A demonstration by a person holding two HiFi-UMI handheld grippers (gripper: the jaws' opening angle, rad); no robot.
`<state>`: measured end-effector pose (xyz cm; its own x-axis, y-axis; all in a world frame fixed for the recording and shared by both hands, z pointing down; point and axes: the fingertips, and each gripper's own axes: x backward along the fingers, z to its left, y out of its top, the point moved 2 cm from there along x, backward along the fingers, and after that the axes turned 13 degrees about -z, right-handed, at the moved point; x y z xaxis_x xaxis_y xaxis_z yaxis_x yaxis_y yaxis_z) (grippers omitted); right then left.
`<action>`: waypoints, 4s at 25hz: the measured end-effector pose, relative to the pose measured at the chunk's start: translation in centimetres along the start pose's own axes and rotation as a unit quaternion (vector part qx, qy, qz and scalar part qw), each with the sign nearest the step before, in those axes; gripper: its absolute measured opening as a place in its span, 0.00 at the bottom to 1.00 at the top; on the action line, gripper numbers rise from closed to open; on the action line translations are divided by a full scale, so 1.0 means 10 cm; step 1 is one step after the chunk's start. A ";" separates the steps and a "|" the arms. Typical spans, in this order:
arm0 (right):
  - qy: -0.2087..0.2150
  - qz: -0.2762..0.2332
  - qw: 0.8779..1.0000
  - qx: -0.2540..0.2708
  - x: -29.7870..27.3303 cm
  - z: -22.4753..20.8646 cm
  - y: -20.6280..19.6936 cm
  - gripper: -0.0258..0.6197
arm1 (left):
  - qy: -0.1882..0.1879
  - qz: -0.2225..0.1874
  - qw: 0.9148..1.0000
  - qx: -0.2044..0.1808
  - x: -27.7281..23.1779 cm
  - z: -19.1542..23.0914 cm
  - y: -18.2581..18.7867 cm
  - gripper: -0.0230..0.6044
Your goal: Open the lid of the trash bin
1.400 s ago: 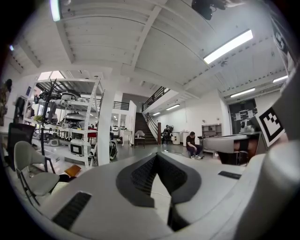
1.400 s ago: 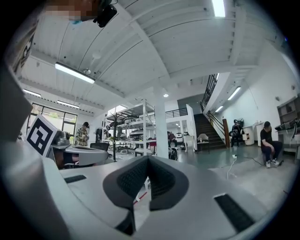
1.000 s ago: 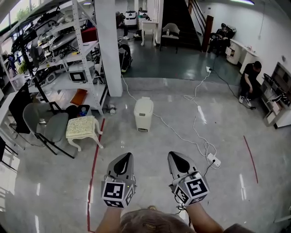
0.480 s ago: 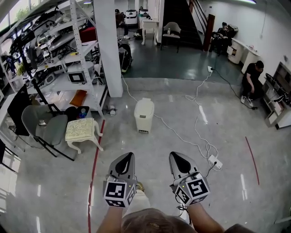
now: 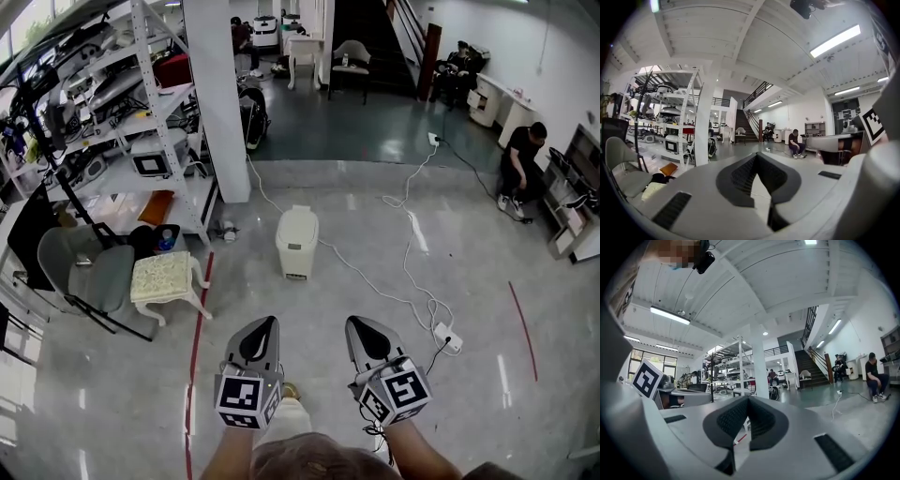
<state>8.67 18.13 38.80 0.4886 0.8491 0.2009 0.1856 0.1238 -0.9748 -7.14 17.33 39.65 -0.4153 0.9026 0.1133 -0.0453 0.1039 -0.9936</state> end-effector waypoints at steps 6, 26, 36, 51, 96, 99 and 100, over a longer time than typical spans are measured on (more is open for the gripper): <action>-0.002 0.004 1.000 0.002 -0.39 -0.15 -0.10 0.09 | -0.005 0.003 1.000 0.000 -0.35 0.25 -0.07 0.03; -0.029 0.009 1.000 0.002 -1.46 -0.43 -0.31 0.09 | -0.039 0.010 0.999 0.007 -1.31 0.99 -0.19 0.03; -0.045 0.002 0.999 0.001 -1.86 -0.59 -0.36 0.09 | -0.050 0.011 0.999 0.007 -1.64 1.28 -0.26 0.03; -0.051 0.001 0.999 0.010 -2.39 -1.00 -0.45 0.09 | -0.060 0.009 0.998 0.008 -2.22 1.52 -0.35 0.03; -0.028 0.013 0.999 -0.020 -4.96 -2.74 -0.88 0.09 | -0.012 0.011 1.000 0.000 -5.01 2.64 -0.57 0.03; -0.030 0.018 0.999 -0.020 -5.03 -2.77 -0.94 0.09 | -0.020 0.020 1.000 0.007 -5.08 2.65 -0.67 0.03; -0.031 0.019 0.999 -0.021 -5.05 -2.79 -0.98 0.09 | -0.023 0.021 0.999 0.010 -5.10 2.65 -0.70 0.03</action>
<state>5.97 -40.28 40.88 0.4428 0.8830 0.1559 0.2040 0.0702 -0.9765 -9.71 -40.53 40.71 -0.4578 0.8862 0.0708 -0.0448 0.0566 -0.9974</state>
